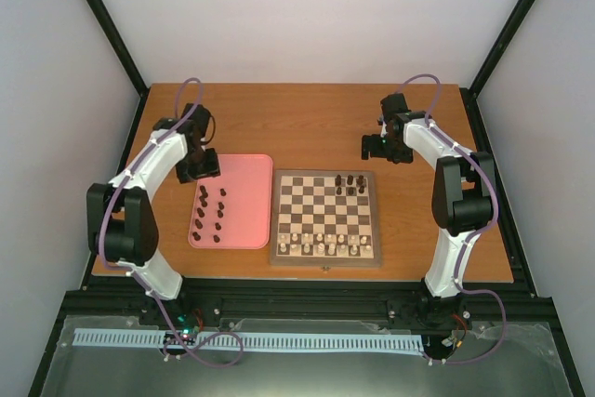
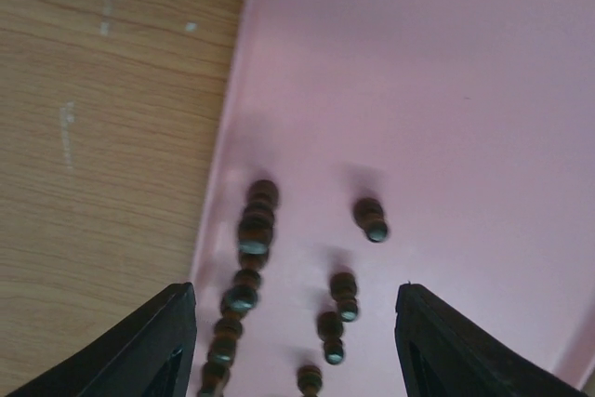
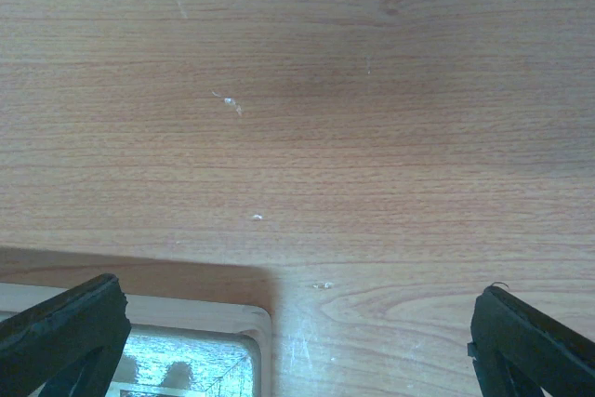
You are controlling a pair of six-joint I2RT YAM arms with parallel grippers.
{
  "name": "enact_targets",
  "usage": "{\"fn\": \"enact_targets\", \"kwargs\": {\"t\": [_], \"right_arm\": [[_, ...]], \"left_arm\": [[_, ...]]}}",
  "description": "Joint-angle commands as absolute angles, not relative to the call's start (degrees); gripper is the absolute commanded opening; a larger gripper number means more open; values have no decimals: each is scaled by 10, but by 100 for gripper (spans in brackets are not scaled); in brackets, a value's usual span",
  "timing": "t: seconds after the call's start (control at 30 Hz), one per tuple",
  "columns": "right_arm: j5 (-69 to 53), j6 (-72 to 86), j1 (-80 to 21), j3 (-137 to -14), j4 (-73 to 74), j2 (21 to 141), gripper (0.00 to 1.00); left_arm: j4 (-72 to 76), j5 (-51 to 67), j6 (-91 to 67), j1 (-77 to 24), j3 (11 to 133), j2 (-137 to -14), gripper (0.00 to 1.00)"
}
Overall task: Set up the chess pieces on the board
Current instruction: Place the chess piece on the chessboard, then pick up the chess piece from the storage box.
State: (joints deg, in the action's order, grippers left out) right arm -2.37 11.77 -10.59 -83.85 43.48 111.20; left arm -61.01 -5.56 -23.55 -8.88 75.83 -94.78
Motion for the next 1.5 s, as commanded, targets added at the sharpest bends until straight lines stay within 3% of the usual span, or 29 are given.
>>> {"fn": "enact_targets", "kwargs": {"t": [0.0, 0.8, 0.97, 1.47], "right_arm": [[-25, 112, -106, -843, 431, 1118, 100], [-13, 109, -106, -844, 433, 1124, 100], [-13, 109, -106, -843, 433, 1125, 100], [-17, 110, -106, -844, 432, 1129, 100]], "left_arm": [[-584, -48, -213, -49, 741, -924, 60], [-542, -3, -190, -34, 708, -995, 53], [-543, -9, -188, -34, 708, -1003, 42], [-545, -19, -187, -34, 711, -1015, 37]]}}
